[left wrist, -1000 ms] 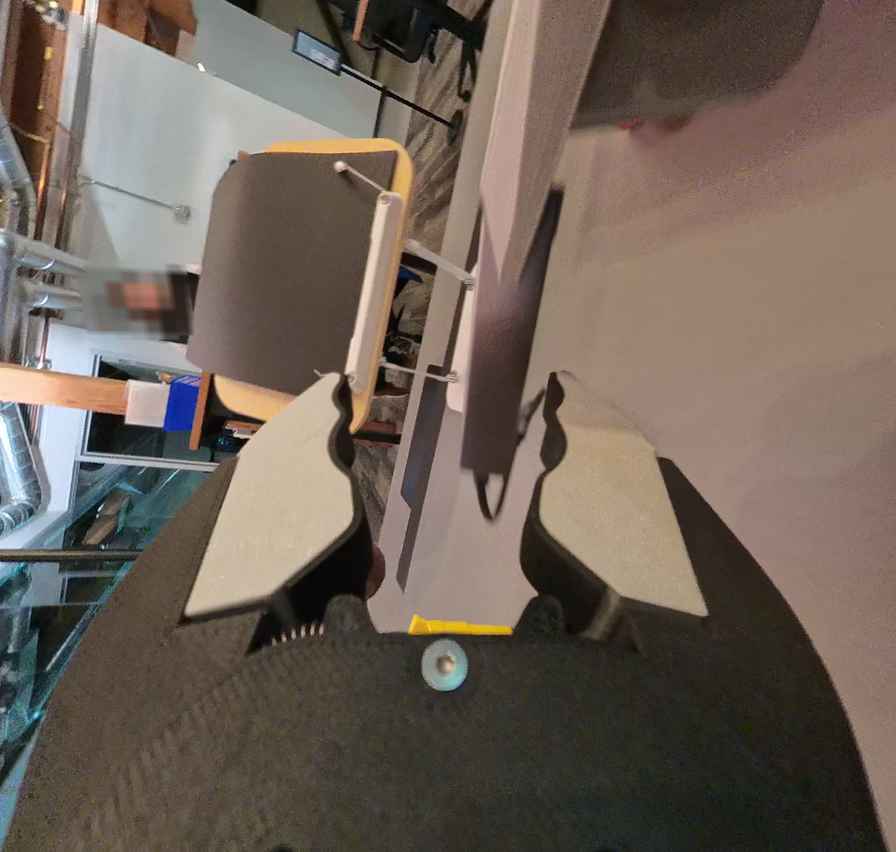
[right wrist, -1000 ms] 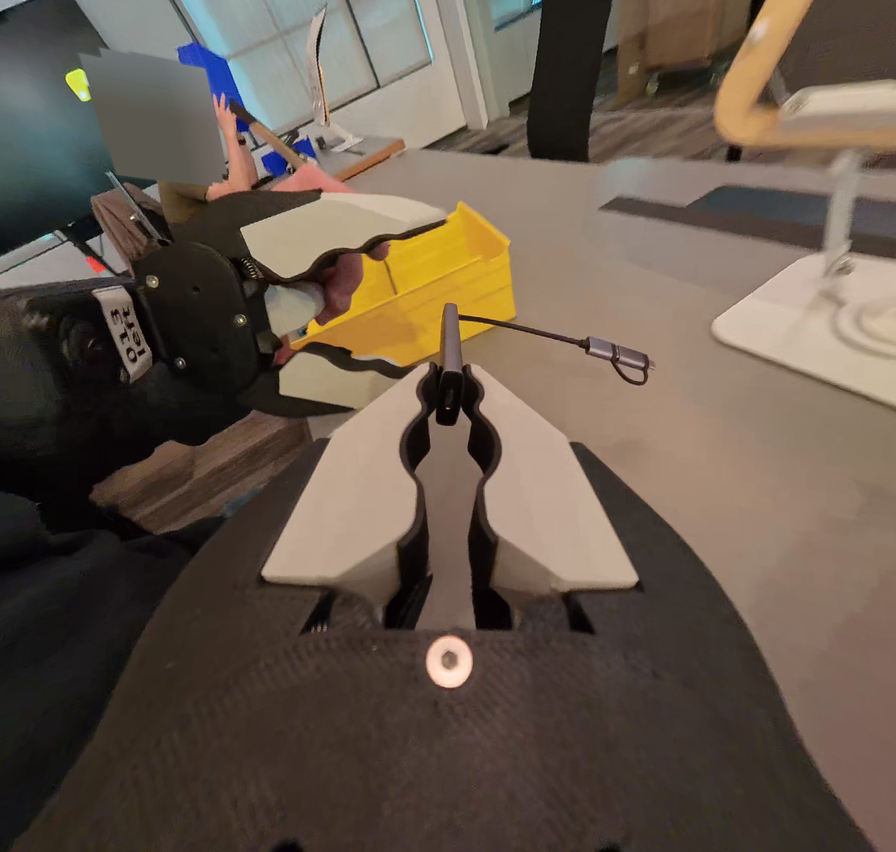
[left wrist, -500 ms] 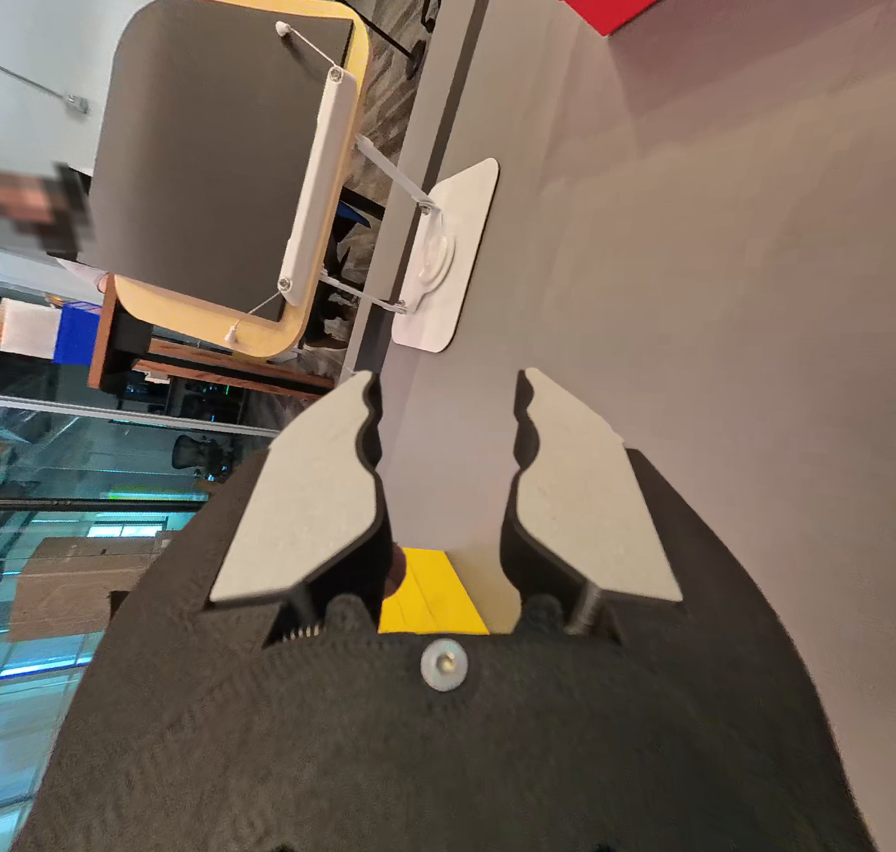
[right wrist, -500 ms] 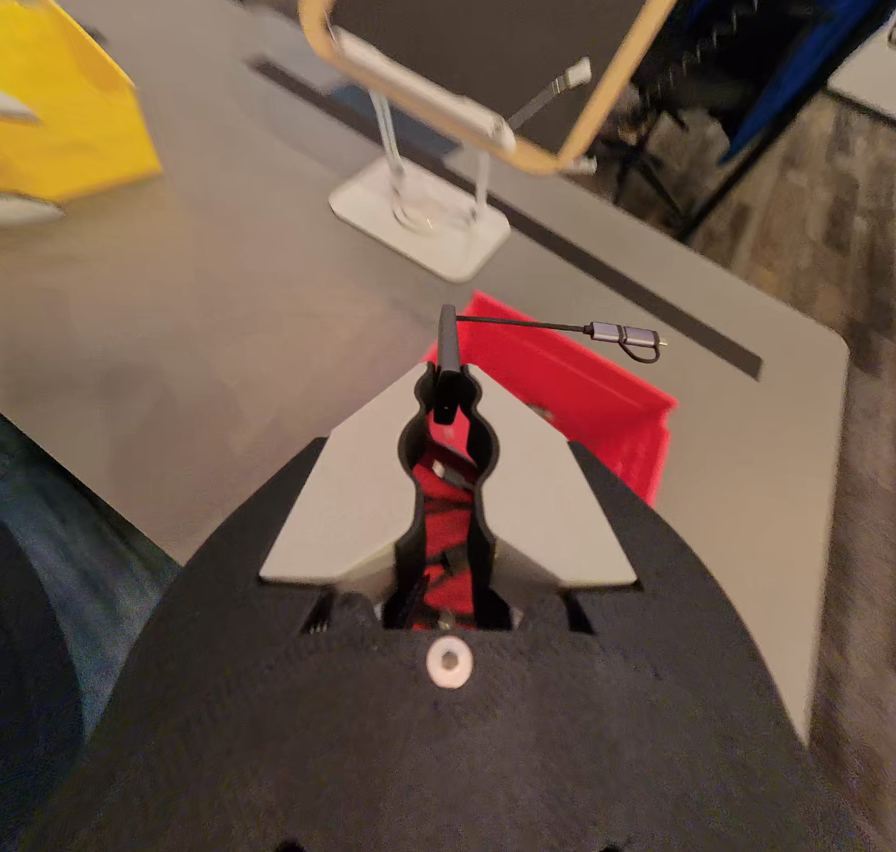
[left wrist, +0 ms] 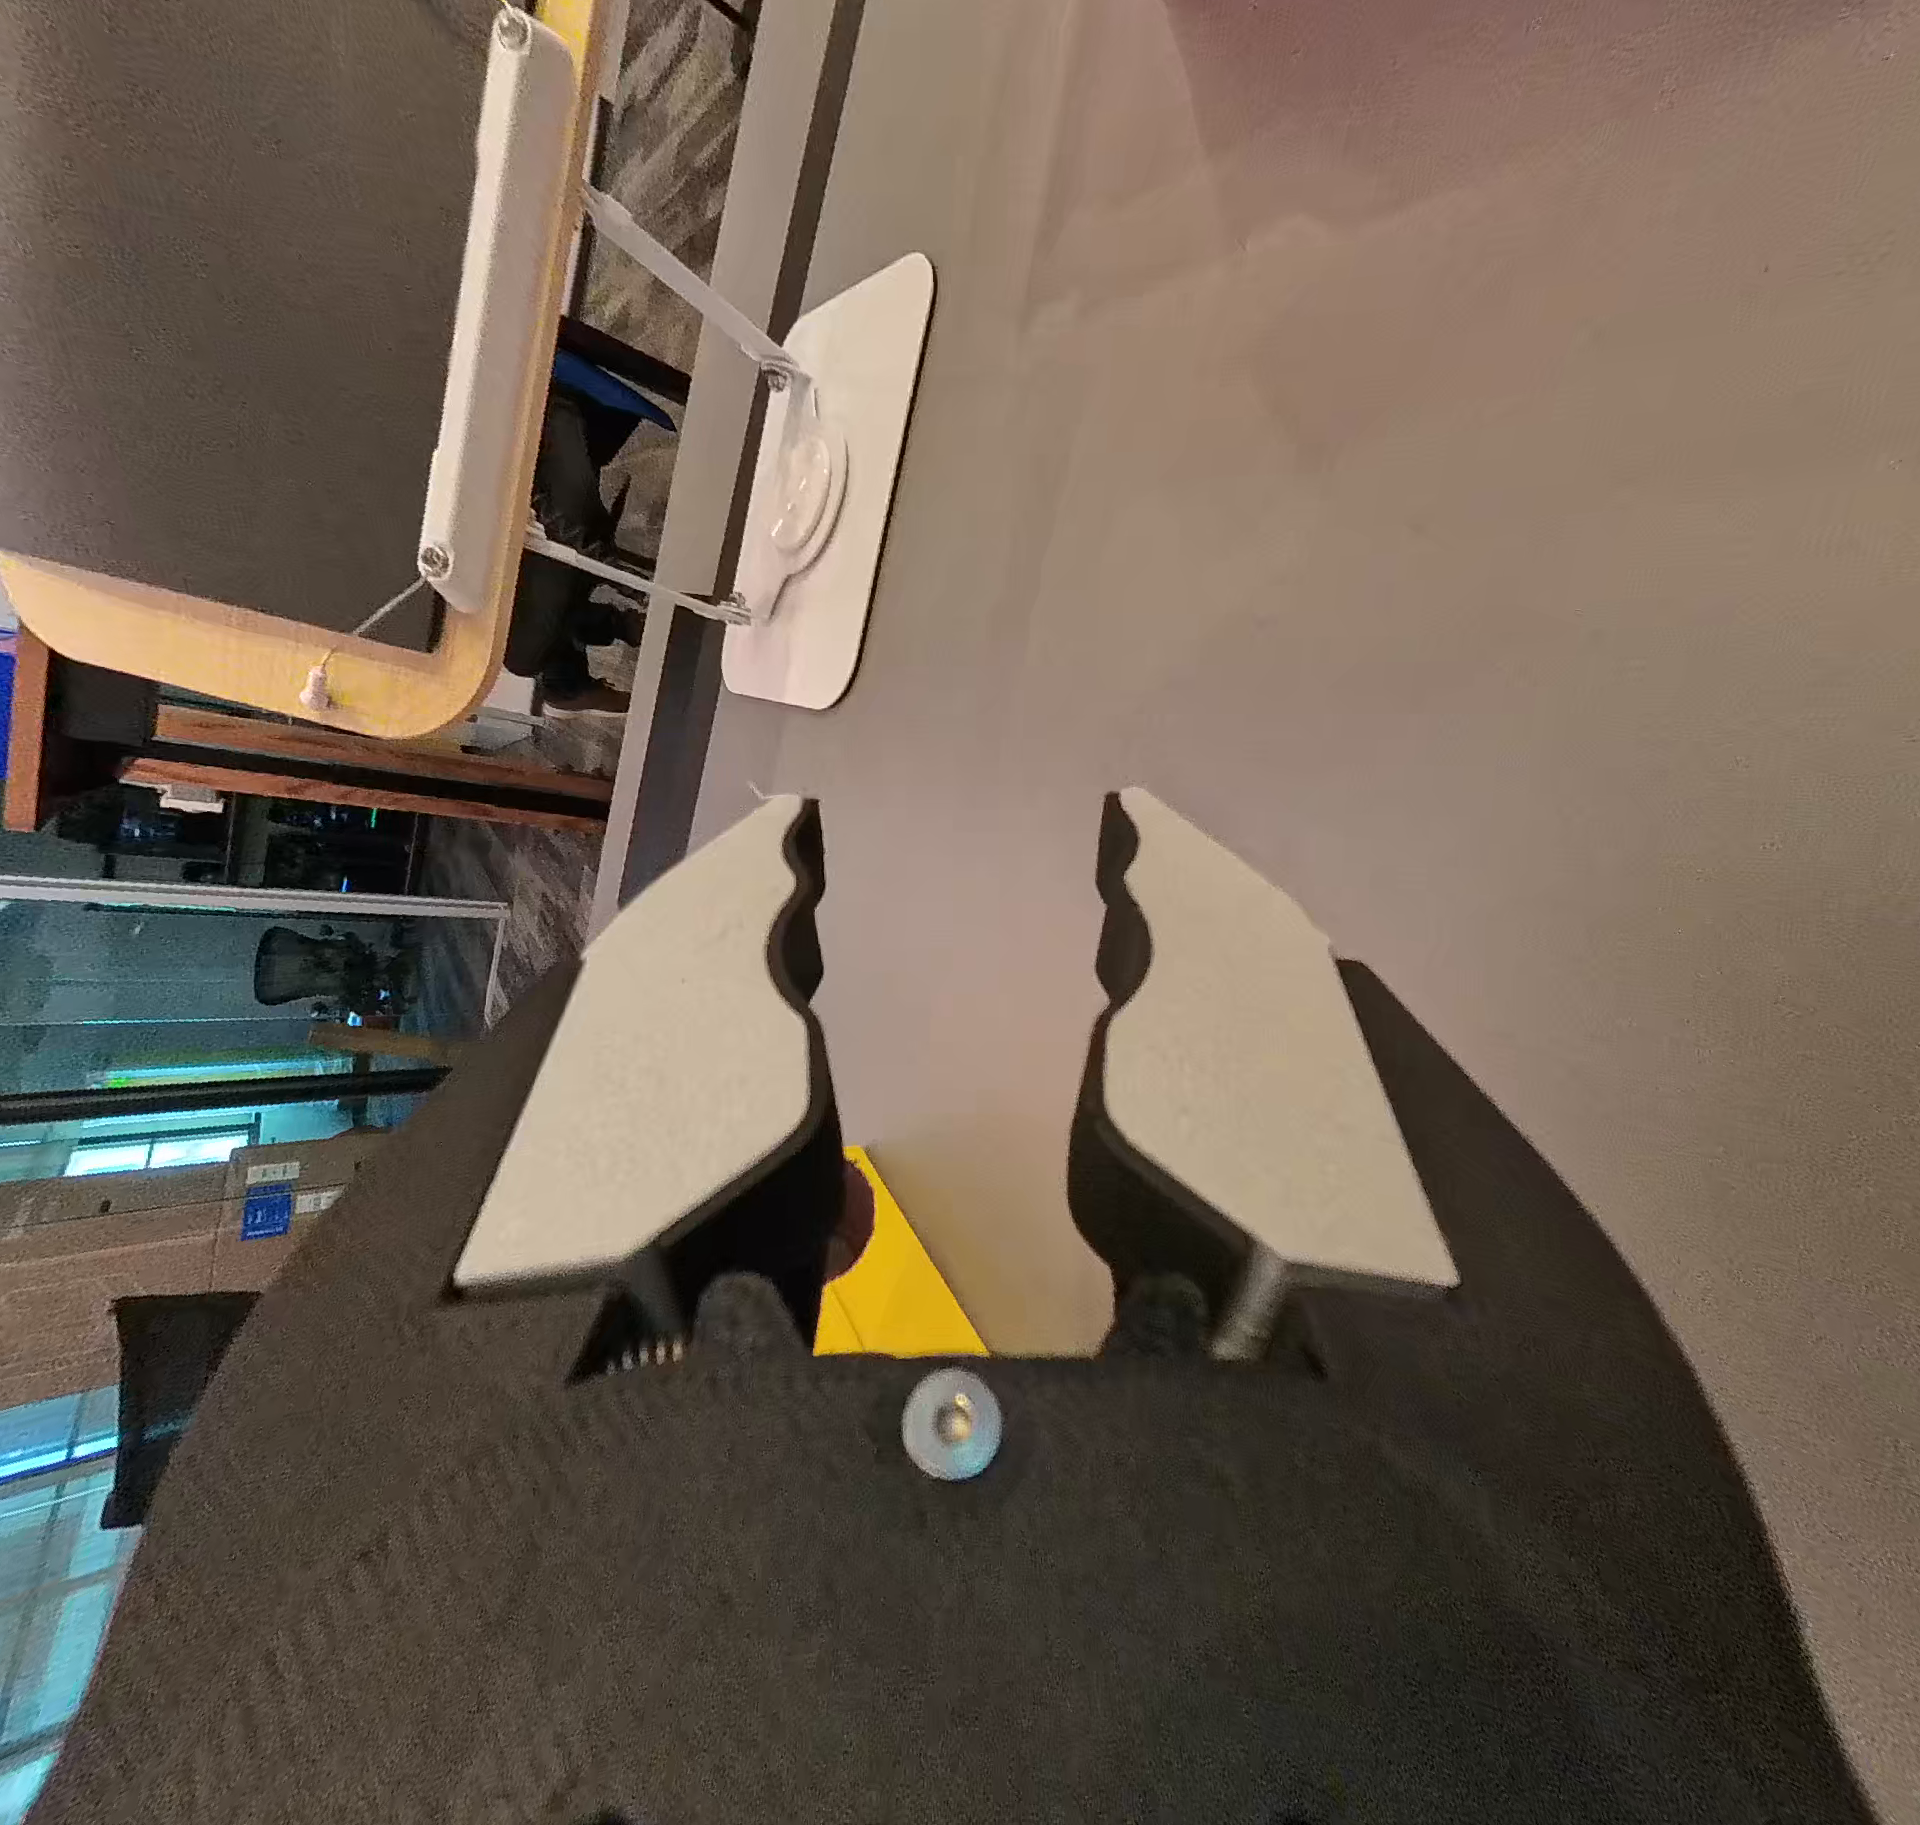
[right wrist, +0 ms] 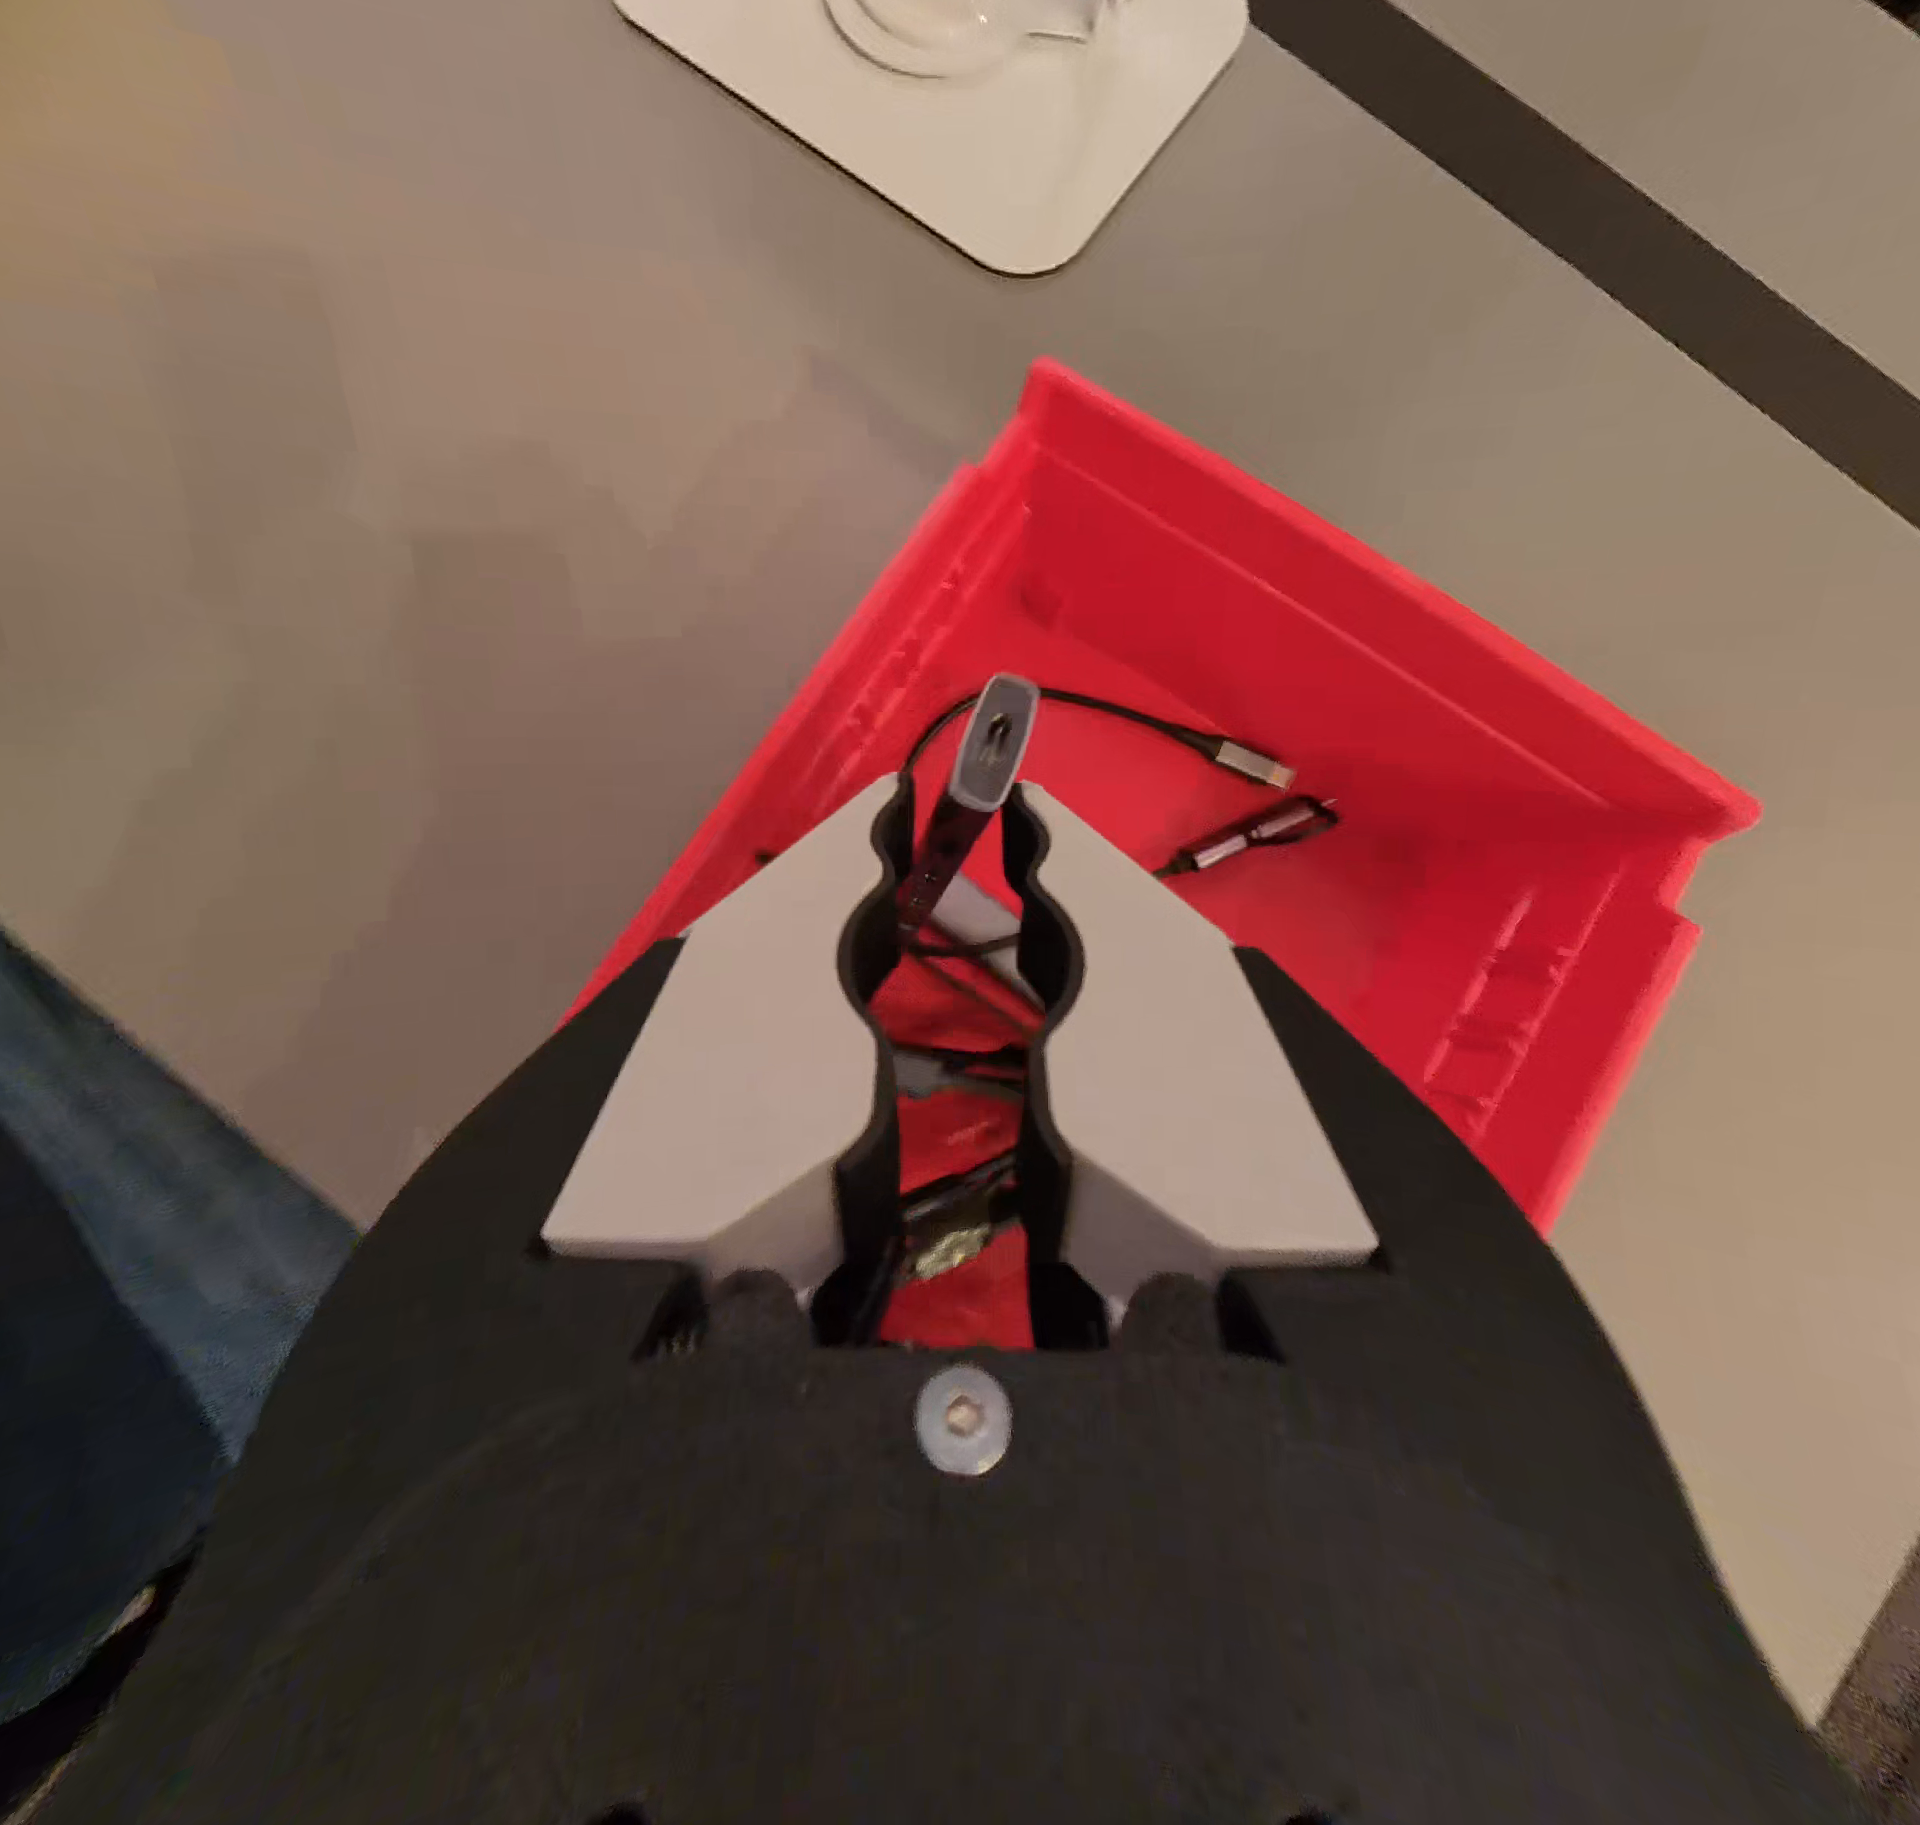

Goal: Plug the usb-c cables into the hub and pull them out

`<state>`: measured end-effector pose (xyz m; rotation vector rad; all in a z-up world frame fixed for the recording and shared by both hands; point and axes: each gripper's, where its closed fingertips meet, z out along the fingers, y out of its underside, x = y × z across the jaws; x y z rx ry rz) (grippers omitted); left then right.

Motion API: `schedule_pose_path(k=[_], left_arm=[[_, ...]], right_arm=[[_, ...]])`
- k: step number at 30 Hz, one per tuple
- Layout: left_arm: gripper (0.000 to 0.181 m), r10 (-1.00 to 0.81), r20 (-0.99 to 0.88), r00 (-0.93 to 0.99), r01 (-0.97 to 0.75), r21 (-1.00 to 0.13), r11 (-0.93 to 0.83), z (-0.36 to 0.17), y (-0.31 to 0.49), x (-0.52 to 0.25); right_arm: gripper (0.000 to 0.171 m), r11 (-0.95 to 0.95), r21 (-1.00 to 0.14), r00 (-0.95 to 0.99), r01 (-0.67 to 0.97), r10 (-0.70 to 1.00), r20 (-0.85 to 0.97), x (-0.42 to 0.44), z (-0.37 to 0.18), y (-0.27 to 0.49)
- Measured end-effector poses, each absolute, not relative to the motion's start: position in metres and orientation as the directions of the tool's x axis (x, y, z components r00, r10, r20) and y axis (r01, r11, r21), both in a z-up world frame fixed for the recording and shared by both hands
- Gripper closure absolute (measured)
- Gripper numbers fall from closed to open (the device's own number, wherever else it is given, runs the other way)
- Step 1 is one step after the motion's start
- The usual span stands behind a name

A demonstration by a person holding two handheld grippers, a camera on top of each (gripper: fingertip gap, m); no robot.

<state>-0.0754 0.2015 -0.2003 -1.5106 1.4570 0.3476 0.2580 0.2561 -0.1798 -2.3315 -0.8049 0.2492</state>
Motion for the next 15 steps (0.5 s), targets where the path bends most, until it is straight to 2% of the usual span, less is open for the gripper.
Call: schedule_pose_path(k=[4, 11, 15], left_arm=[[0.131, -0.615, -0.749, 0.247, -0.886, -0.431, 0.168, -0.205, 0.202, -0.082], [0.131, -0.615, -0.747, 0.254, -0.897, -0.42, 0.14, -0.207, 0.206, -0.093], [0.129, -0.604, -0.744, 0.284, -0.896, -0.431, 0.109, -0.199, 0.209, -0.106]], right_arm=[[0.15, -0.633, -0.648, 0.834, 0.424, 0.551, 0.007, 0.262, -0.202, 0.294], [0.132, -0.707, -0.485, 0.848, 0.515, 0.503, 0.167, 0.296, -0.258, 0.31], [0.132, -0.65, -0.569, 0.854, 0.504, 0.475, 0.213, 0.301, -0.229, 0.304]])
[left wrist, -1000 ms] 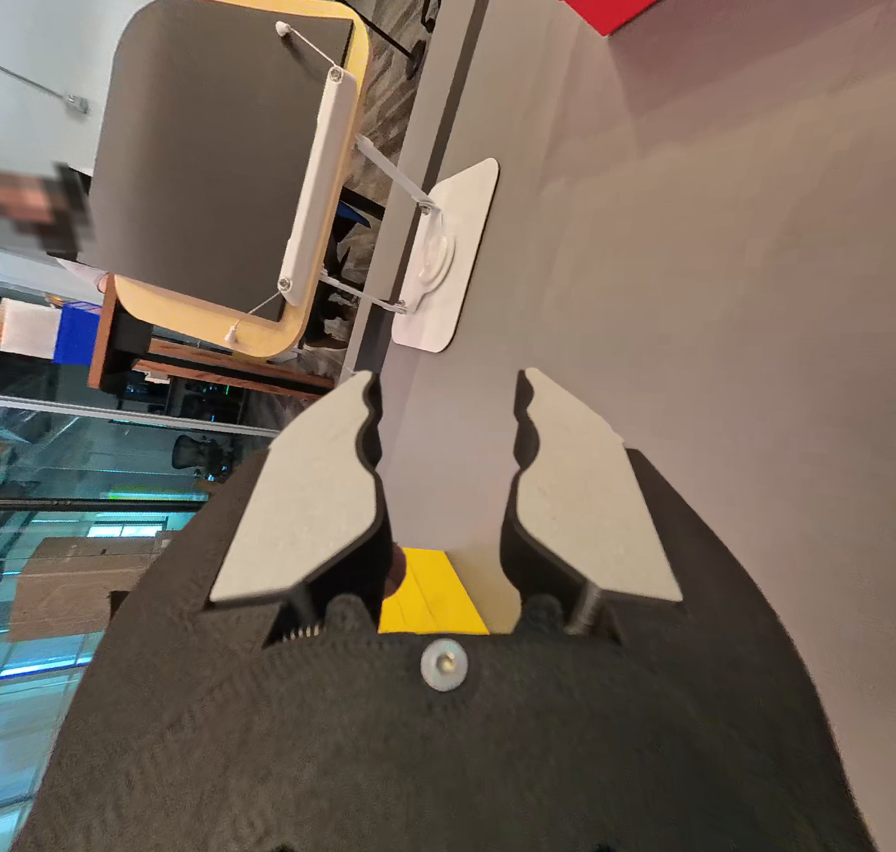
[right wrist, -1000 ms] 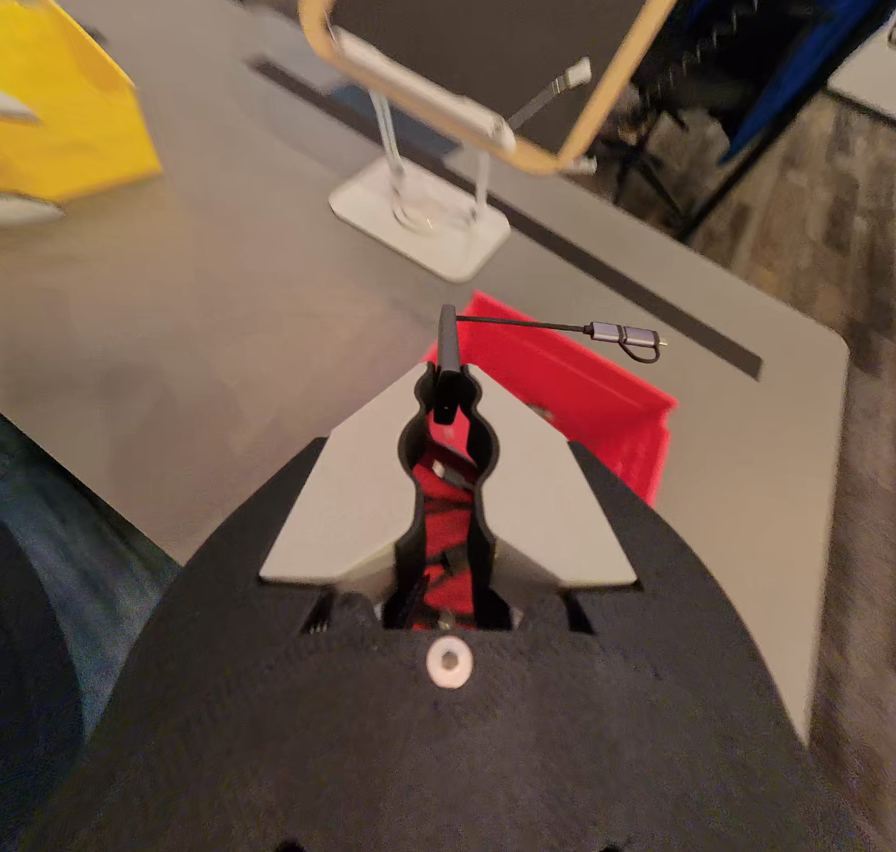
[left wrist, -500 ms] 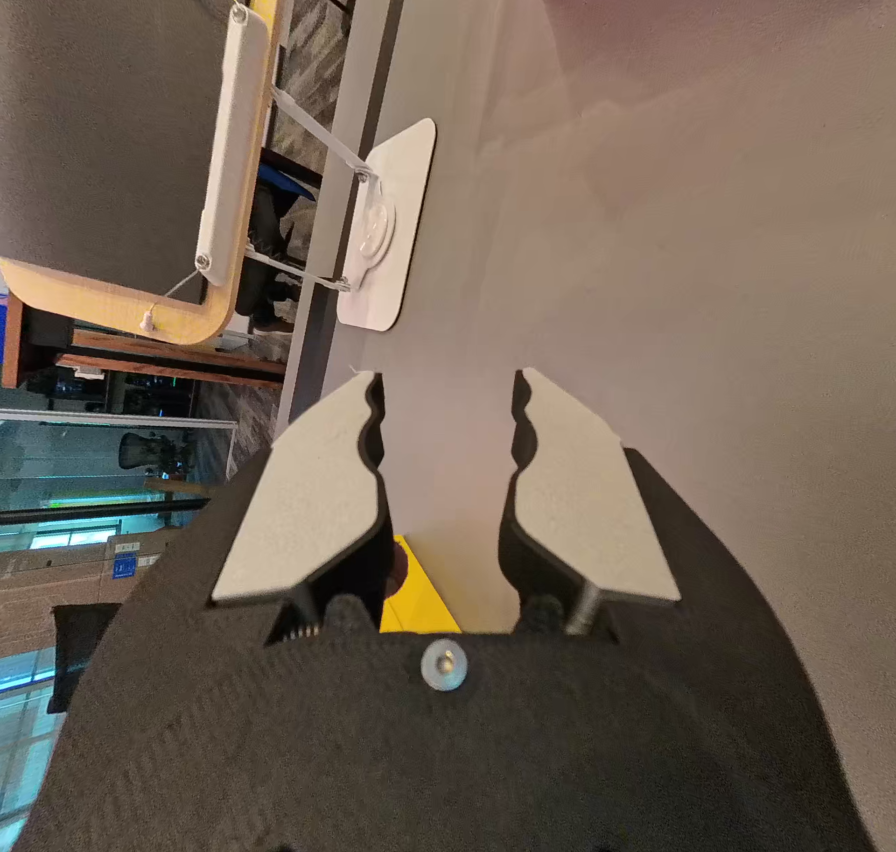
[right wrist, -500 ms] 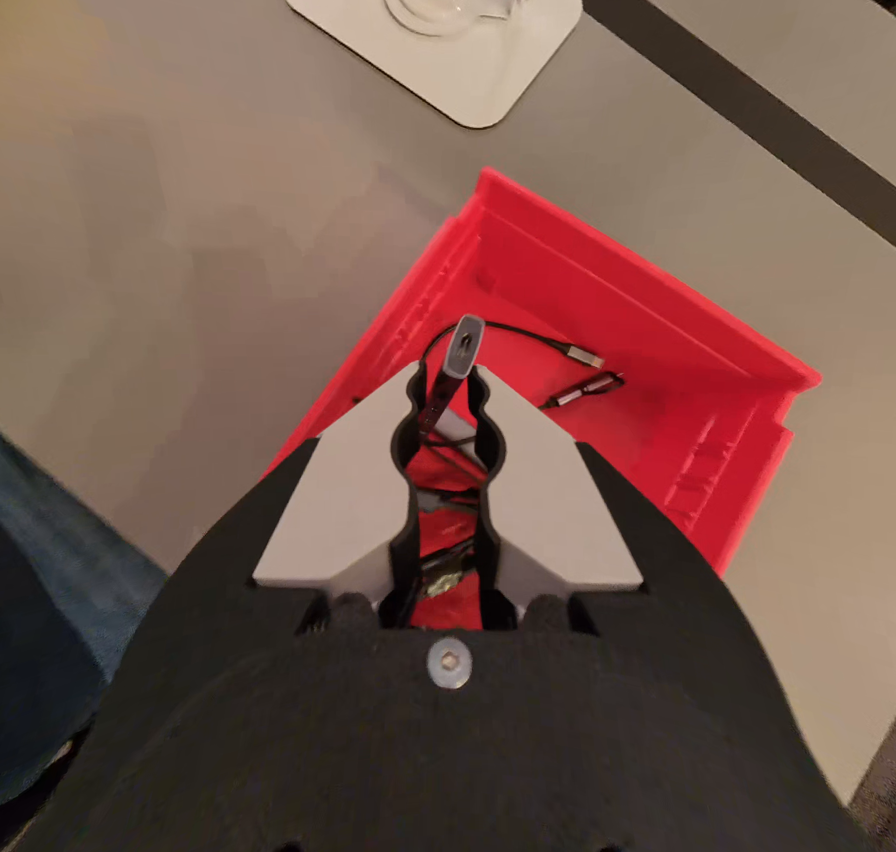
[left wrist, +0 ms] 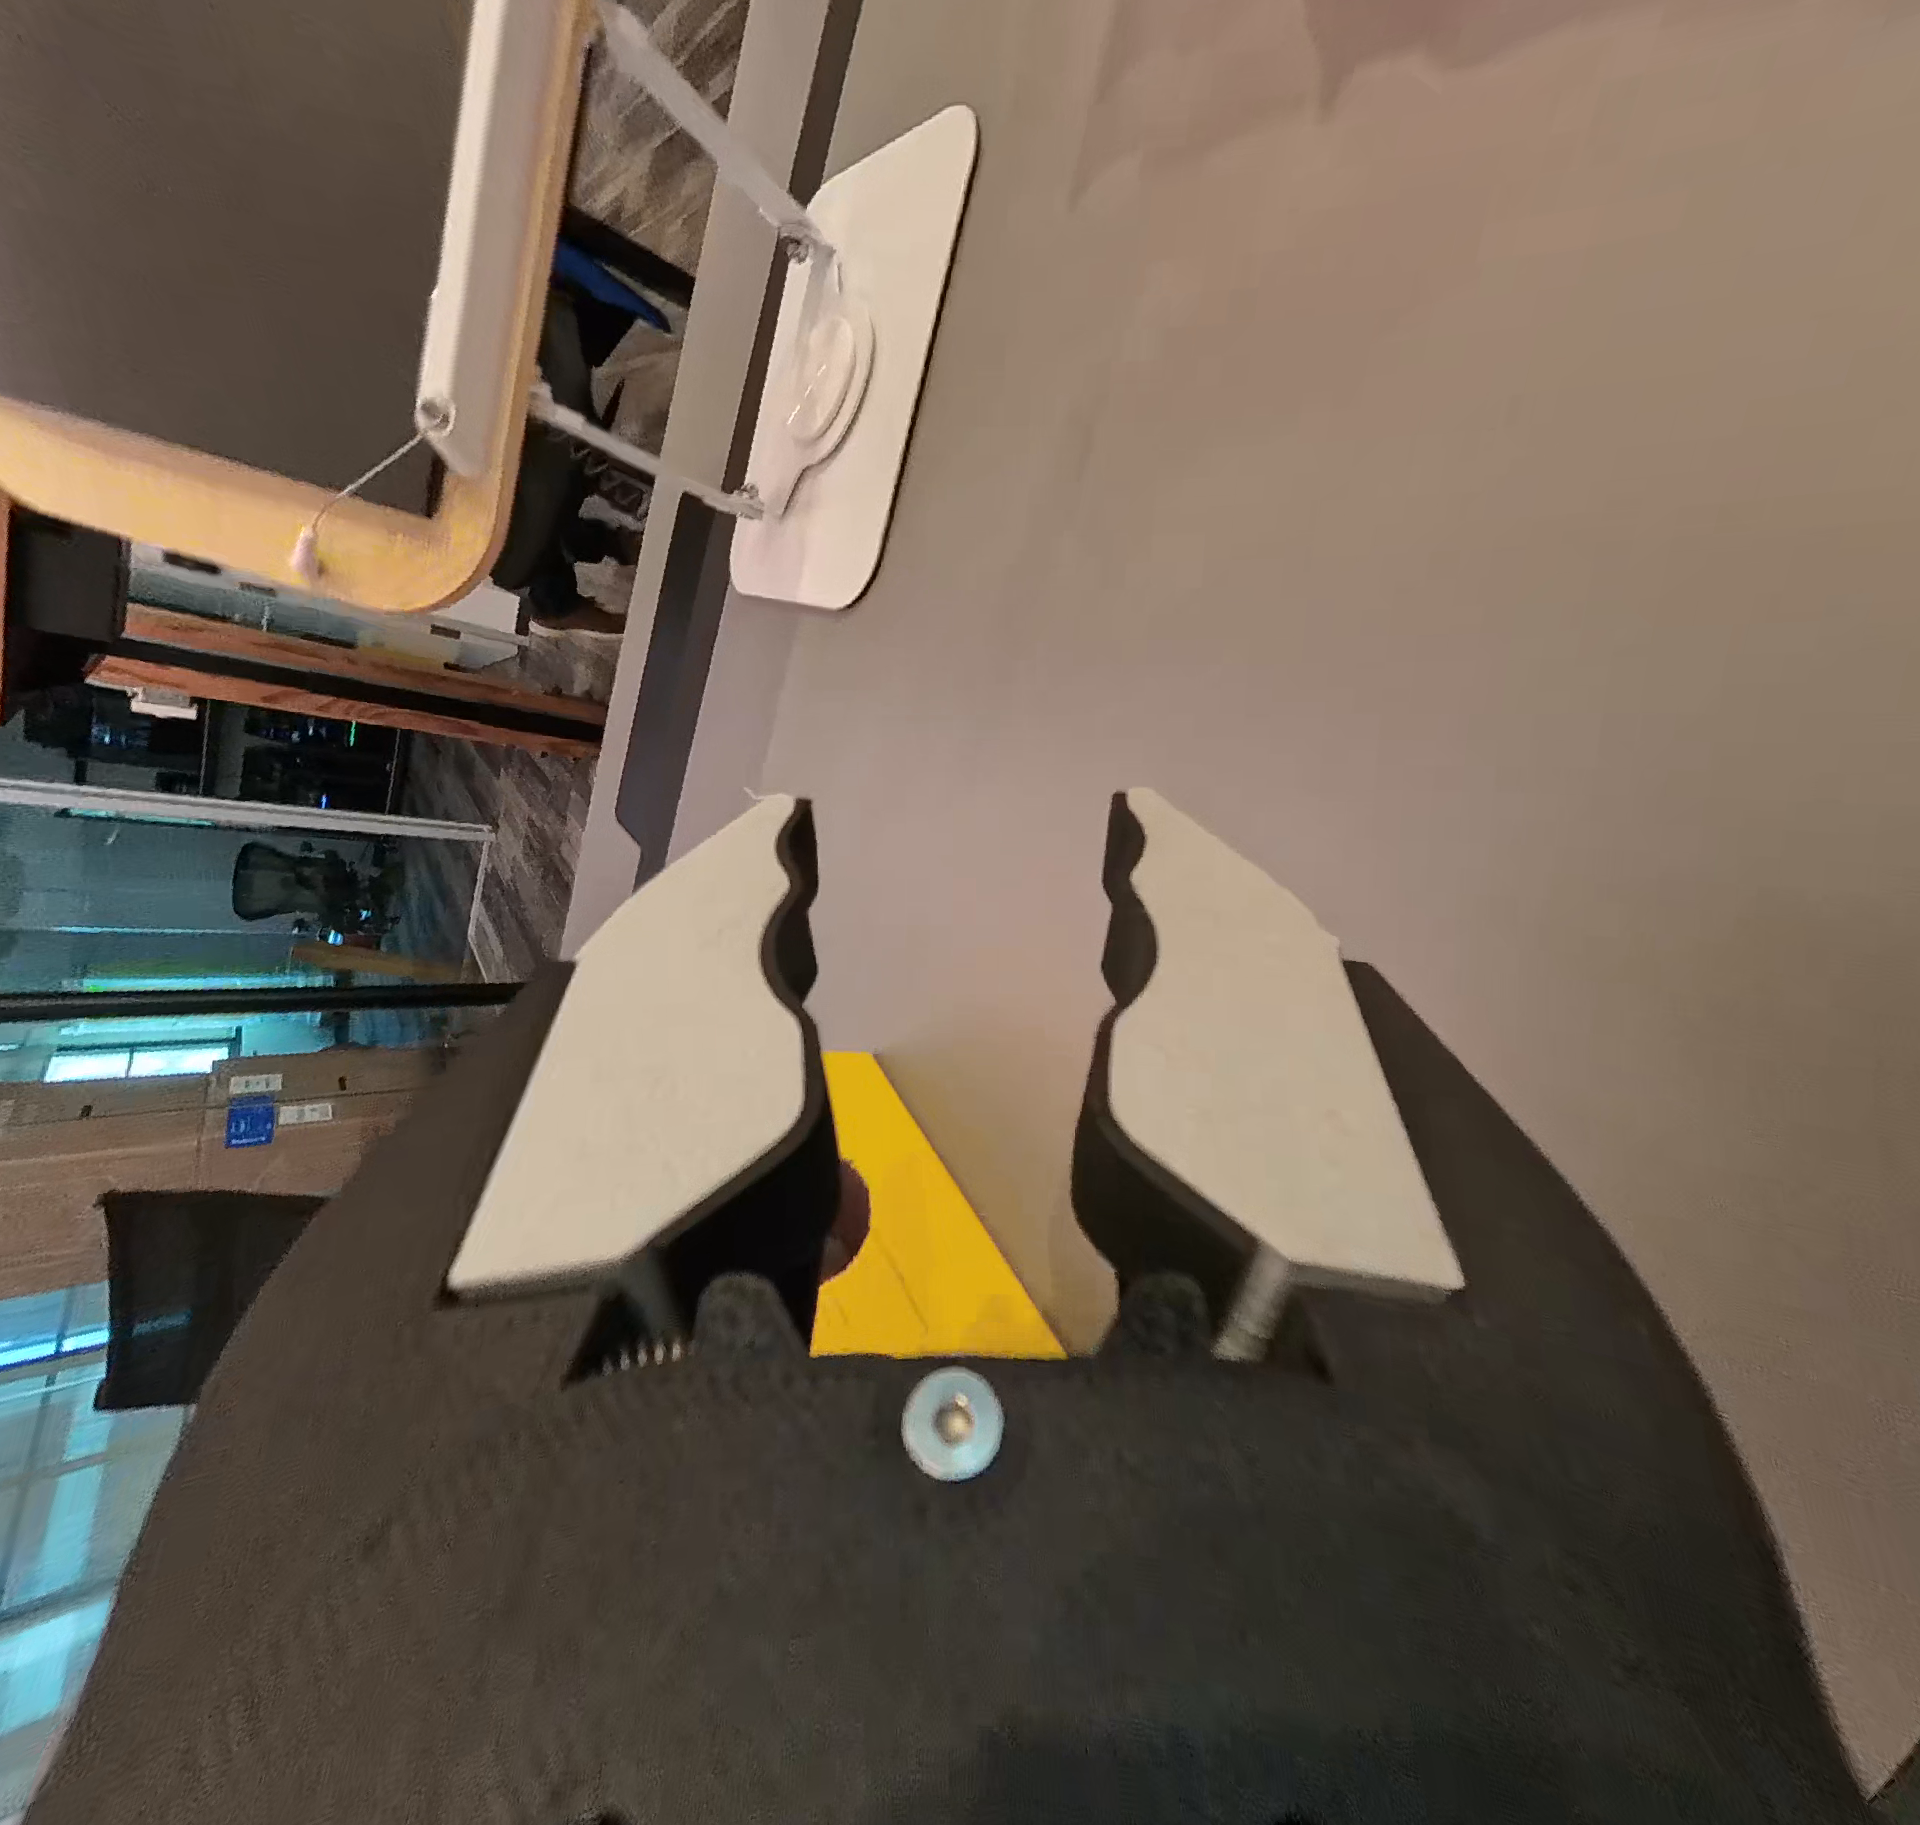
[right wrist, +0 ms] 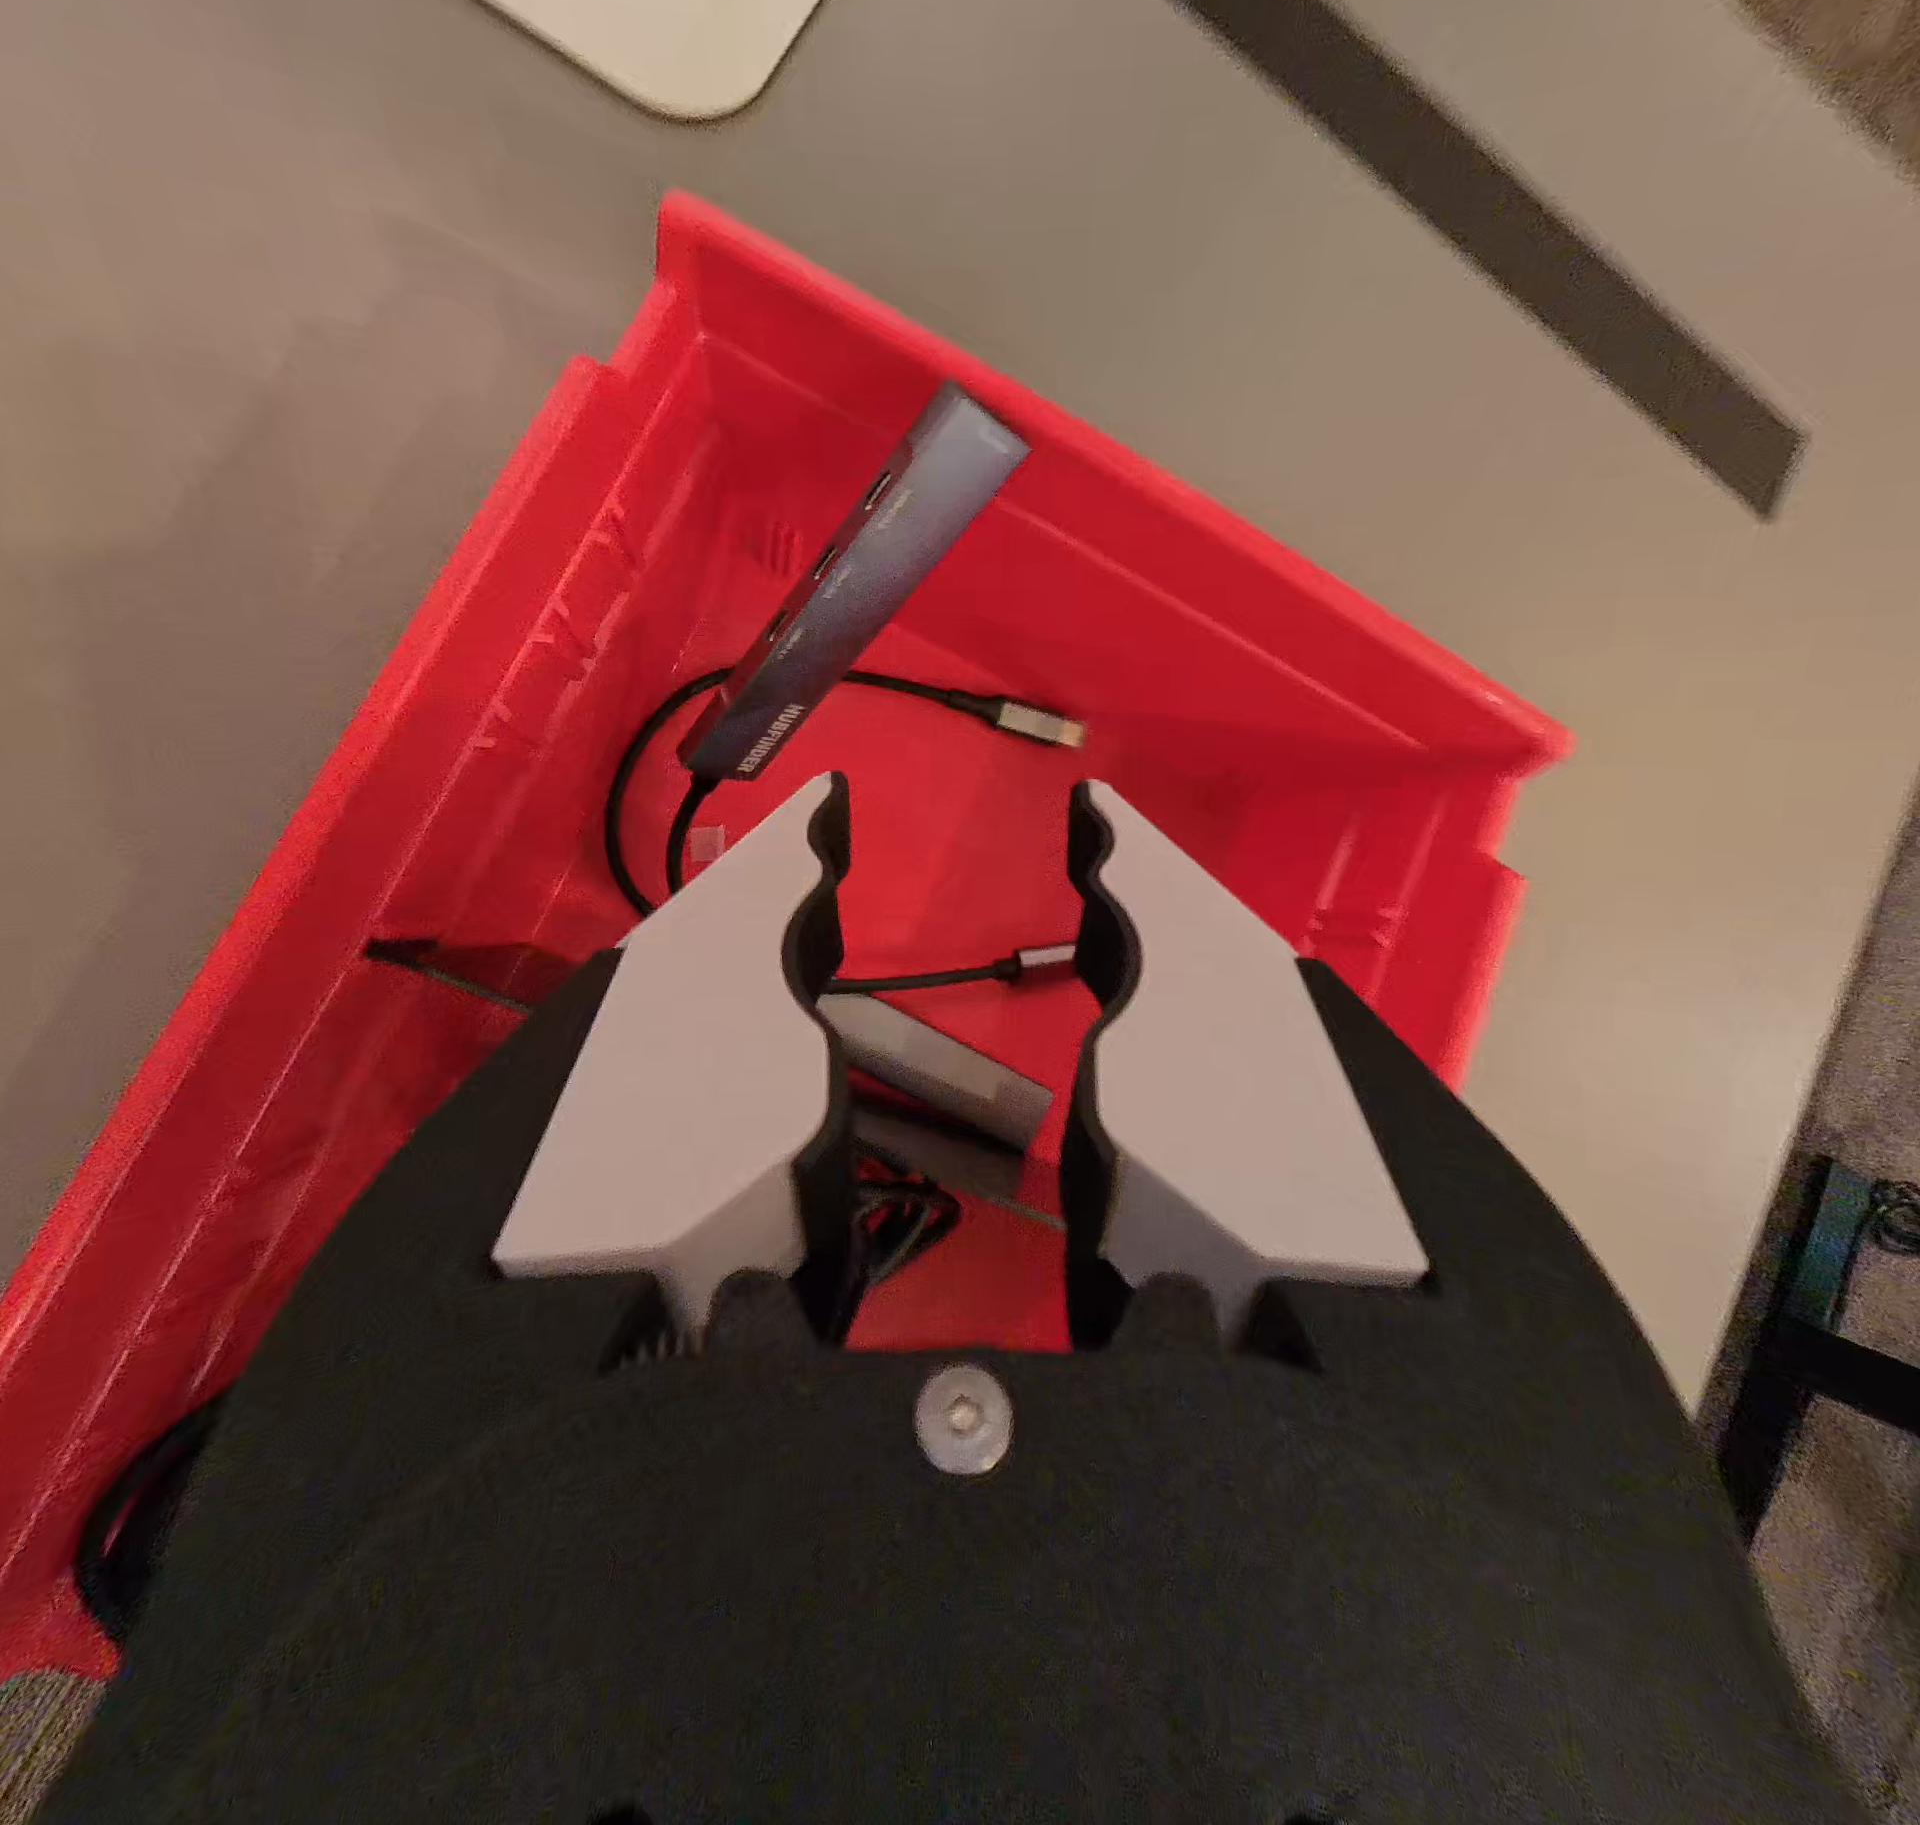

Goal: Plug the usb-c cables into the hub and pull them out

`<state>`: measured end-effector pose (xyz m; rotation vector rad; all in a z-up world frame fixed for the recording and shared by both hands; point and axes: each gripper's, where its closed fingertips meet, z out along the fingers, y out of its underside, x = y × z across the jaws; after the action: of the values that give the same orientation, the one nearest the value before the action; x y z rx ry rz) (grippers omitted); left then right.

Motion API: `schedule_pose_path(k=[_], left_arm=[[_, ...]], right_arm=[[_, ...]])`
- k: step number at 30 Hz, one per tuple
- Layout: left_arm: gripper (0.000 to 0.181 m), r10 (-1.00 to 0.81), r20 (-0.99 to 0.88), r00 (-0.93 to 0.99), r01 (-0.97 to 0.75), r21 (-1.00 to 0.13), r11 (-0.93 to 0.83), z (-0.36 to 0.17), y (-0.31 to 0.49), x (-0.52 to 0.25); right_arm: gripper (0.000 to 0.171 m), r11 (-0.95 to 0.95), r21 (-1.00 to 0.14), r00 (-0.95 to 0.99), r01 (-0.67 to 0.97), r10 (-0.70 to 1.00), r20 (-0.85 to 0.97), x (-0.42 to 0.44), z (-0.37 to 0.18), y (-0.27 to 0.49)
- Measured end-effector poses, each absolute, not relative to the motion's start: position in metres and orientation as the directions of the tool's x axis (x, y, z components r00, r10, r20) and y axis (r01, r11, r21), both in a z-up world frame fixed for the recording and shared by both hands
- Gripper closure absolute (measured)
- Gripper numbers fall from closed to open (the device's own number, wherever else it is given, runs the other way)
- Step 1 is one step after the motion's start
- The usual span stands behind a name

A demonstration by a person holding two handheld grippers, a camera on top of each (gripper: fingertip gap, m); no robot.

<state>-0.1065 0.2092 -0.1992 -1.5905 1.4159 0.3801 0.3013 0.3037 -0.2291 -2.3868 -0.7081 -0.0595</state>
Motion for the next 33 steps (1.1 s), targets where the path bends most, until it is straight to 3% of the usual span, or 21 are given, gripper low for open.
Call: schedule_pose_path(k=[8, 13, 18, 23, 26, 29, 33], left_arm=[[0.126, -0.561, -0.678, 0.475, -0.856, -0.504, -0.117, -0.166, 0.233, -0.203], [0.109, -0.485, -0.595, 0.641, -0.767, -0.529, -0.364, -0.177, 0.243, -0.308], [0.103, -0.398, -0.505, 0.766, -0.641, -0.547, -0.539, -0.202, 0.231, -0.389], [0.099, -0.305, -0.418, 0.856, -0.51, -0.576, -0.639, -0.223, 0.217, -0.436], [0.101, -0.27, -0.412, 0.87, -0.474, -0.552, -0.686, -0.241, 0.211, -0.461], [0.116, -0.193, -0.472, 0.86, -0.474, -0.599, -0.646, -0.234, 0.214, -0.481], [0.106, -0.139, -0.465, 0.875, -0.429, -0.609, -0.667, -0.232, 0.212, -0.505]], right_arm=[[0.113, -0.602, -0.648, 0.883, 0.467, 0.349, 0.313, 0.367, -0.179, 0.257], [0.103, -0.651, -0.634, 0.908, 0.418, 0.303, 0.288, 0.414, -0.193, 0.219], [0.099, -0.687, -0.605, 0.916, 0.402, 0.303, 0.265, 0.432, -0.22, 0.193], [0.103, -0.701, -0.602, 0.92, 0.383, 0.346, 0.183, 0.423, -0.244, 0.182], [0.116, -0.689, -0.614, 0.916, 0.385, 0.368, 0.16, 0.414, -0.255, 0.183], [0.119, -0.686, -0.621, 0.919, 0.379, 0.357, 0.167, 0.412, -0.264, 0.186], [0.127, -0.666, -0.653, 0.928, 0.361, 0.328, 0.179, 0.414, -0.262, 0.19]])
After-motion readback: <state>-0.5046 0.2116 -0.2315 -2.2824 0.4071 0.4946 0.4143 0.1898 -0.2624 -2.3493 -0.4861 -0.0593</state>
